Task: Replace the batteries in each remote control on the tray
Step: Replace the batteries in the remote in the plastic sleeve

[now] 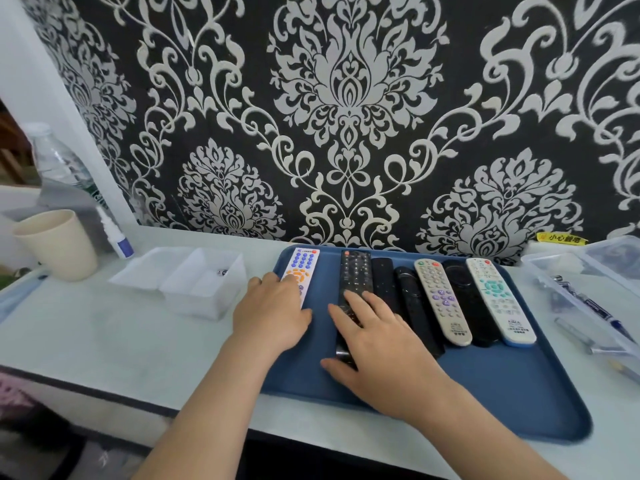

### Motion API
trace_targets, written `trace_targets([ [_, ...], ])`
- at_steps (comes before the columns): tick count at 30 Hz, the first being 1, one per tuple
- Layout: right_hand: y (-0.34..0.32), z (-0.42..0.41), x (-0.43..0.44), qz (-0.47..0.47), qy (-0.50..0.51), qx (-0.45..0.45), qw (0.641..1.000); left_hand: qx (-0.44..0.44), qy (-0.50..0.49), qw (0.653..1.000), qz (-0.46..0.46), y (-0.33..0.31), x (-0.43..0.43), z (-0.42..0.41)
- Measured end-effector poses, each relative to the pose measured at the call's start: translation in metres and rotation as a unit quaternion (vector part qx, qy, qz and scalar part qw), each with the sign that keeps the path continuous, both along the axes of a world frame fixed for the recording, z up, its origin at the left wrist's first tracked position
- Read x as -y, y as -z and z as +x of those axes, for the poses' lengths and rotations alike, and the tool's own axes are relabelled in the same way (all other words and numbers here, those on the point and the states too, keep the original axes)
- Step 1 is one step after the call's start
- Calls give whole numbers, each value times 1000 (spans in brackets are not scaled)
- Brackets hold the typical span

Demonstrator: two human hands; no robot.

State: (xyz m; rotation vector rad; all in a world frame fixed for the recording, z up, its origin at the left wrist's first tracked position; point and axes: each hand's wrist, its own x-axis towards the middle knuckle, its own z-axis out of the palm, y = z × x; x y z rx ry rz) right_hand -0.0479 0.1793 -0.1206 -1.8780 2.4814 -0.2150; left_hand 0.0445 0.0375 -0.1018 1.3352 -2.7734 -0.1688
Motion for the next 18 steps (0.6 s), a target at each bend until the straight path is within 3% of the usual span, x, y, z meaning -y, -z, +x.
trace_targets([
  [4, 9, -4, 3, -53, 13, -24, 998, -13, -24, 999, -22, -1, 6, -1],
  [12, -6, 3, -1, -119, 30, 18, 992, -32, -71, 995, -55, -2, 11, -4],
  [18, -28, -4, -9, -162, 124, 242, 948, -39, -91, 993, -57, 0, 18, -4],
])
